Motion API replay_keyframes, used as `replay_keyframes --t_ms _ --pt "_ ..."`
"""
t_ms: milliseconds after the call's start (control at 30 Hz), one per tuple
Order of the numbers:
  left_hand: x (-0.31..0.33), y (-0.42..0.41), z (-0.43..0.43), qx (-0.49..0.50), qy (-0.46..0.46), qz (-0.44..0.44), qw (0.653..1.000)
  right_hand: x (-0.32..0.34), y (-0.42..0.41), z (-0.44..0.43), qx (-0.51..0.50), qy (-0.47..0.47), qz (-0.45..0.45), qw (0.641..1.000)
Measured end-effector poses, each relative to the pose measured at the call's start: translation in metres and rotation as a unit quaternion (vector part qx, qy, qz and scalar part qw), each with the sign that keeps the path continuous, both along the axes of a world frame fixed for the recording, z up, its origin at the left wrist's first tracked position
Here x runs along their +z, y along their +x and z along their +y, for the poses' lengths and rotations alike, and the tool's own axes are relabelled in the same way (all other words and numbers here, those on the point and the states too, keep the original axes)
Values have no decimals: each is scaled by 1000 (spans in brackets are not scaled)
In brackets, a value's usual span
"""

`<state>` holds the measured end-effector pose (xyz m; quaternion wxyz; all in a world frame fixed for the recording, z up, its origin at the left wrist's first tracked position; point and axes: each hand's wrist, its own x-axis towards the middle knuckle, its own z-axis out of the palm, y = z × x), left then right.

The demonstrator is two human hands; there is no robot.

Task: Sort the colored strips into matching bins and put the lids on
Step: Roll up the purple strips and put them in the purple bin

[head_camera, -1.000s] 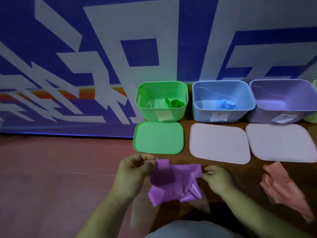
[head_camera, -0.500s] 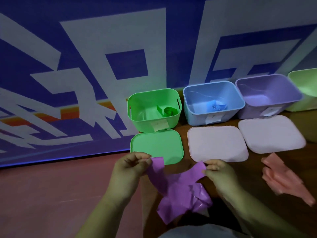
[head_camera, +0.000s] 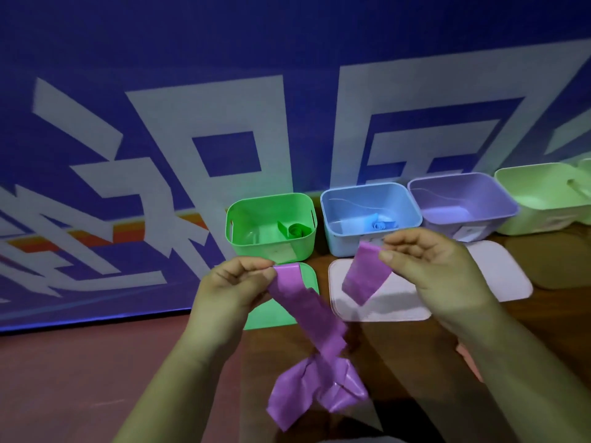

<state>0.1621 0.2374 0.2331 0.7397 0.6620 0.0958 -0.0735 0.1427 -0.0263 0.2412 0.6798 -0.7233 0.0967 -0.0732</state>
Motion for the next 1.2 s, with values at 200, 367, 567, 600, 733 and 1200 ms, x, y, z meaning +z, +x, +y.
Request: replay_keyframes --t_ms 200,367,567,600,733,1200 --pt "14 -9 -20 30 11 -11 999 36 0 -32 -38 -47 -45 997" --pt "21 -19 -46 32 24 -11 999 55 -17 -43 64 -127 -39 989" --pt "30 -32 -77 28 -7 -12 1000 63 -38 -53 172 -183 -109 962" --pt "33 -35 -83 22 -10 -11 1000 66 -41 -52 188 -174 -115 960" --pt "47 -46 -105 -4 -24 -23 999 68 -50 -50 202 -212 -142 946" --pt "66 -62 -132 -30 -53 -33 998 55 -49 -52 138 -204 -187 951"
